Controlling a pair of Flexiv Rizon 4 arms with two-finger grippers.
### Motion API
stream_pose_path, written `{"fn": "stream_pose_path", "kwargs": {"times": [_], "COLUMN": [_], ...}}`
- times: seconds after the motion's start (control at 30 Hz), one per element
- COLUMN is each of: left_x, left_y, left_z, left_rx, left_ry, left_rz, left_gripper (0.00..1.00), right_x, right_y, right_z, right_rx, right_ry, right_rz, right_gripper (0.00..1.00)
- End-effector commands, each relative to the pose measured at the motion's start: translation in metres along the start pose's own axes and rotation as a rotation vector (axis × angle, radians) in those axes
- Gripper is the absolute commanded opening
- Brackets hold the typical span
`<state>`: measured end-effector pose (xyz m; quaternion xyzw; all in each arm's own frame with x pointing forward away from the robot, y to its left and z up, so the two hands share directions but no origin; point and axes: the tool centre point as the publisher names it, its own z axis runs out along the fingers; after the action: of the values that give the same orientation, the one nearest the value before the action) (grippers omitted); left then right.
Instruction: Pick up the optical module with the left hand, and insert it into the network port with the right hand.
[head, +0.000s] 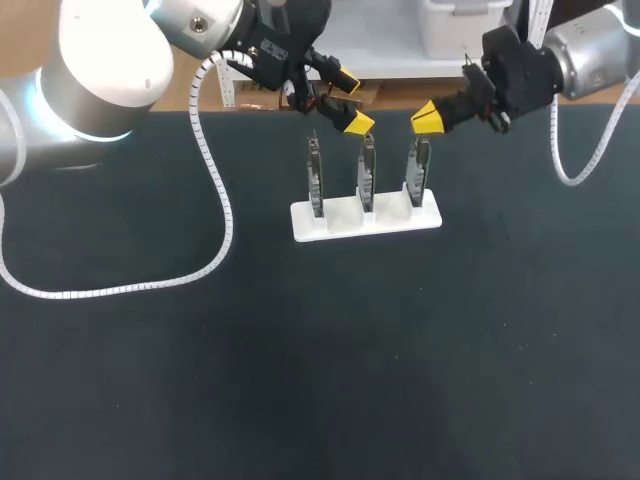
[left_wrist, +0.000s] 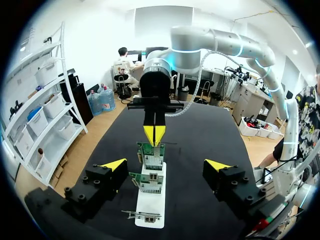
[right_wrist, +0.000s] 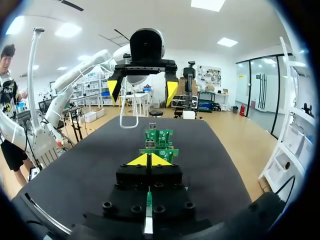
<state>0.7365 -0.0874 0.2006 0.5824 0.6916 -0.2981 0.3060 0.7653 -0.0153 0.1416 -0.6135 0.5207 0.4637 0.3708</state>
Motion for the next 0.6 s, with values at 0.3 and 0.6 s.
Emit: {"fn": "stream_pose_path", "kwargs": {"times": [0.3,0.6], "left_x": [-0.001,-0.001], "left_y": [0.0,0.0], "left_z": [0.0,0.0], "left_rx": [0.0,0.0], "left_ry": [0.005,0.005], "left_rz": [-0.001,-0.001], "left_gripper": [1.0,1.0], "right_x": [0.01,-0.017], "right_y": [0.0,0.002], "right_z": [0.003,-0.006], "right_rx": [-0.007,0.004], "right_ry": [-0.009,0.016], "right_rz": [0.004,-0.071], "right_gripper": [0.0,0.0]}}
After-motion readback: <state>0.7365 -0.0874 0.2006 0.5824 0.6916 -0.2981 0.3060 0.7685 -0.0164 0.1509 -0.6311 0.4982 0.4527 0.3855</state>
